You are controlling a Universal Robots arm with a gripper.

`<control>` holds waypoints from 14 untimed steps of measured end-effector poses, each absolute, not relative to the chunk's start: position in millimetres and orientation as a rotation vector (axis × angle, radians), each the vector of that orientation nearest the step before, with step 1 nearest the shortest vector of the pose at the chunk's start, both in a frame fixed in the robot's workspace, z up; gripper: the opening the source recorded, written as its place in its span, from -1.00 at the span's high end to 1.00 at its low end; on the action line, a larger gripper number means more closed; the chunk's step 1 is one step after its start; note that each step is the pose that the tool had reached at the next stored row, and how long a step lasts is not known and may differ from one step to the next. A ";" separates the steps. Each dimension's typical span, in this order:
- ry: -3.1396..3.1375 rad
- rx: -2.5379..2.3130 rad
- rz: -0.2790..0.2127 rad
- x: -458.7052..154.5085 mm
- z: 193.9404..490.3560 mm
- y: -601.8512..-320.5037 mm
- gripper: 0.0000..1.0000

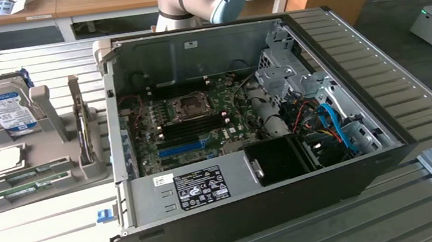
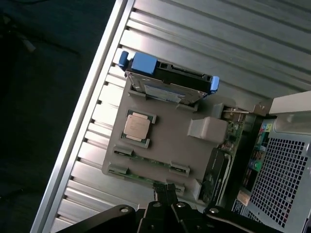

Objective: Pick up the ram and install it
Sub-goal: 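Pick up the ram and move it above insertion slot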

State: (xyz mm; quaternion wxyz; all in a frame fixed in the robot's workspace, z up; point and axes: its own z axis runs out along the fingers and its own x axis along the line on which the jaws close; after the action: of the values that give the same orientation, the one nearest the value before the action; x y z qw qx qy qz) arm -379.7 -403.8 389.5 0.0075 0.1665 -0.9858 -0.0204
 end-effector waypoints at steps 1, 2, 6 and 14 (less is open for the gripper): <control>-3.079 0.536 -0.064 -379.8 389.5 -403.8 0.80; -3.076 0.552 -0.064 -379.7 389.5 -403.8 0.80; -3.062 0.621 -0.063 -379.7 389.5 -403.8 0.80; -3.031 0.753 -0.062 -379.7 389.5 -403.8 0.80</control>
State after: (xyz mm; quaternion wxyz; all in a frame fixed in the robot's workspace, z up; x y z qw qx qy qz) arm -379.7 -403.8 389.5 0.0090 0.2412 -0.9702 -0.0198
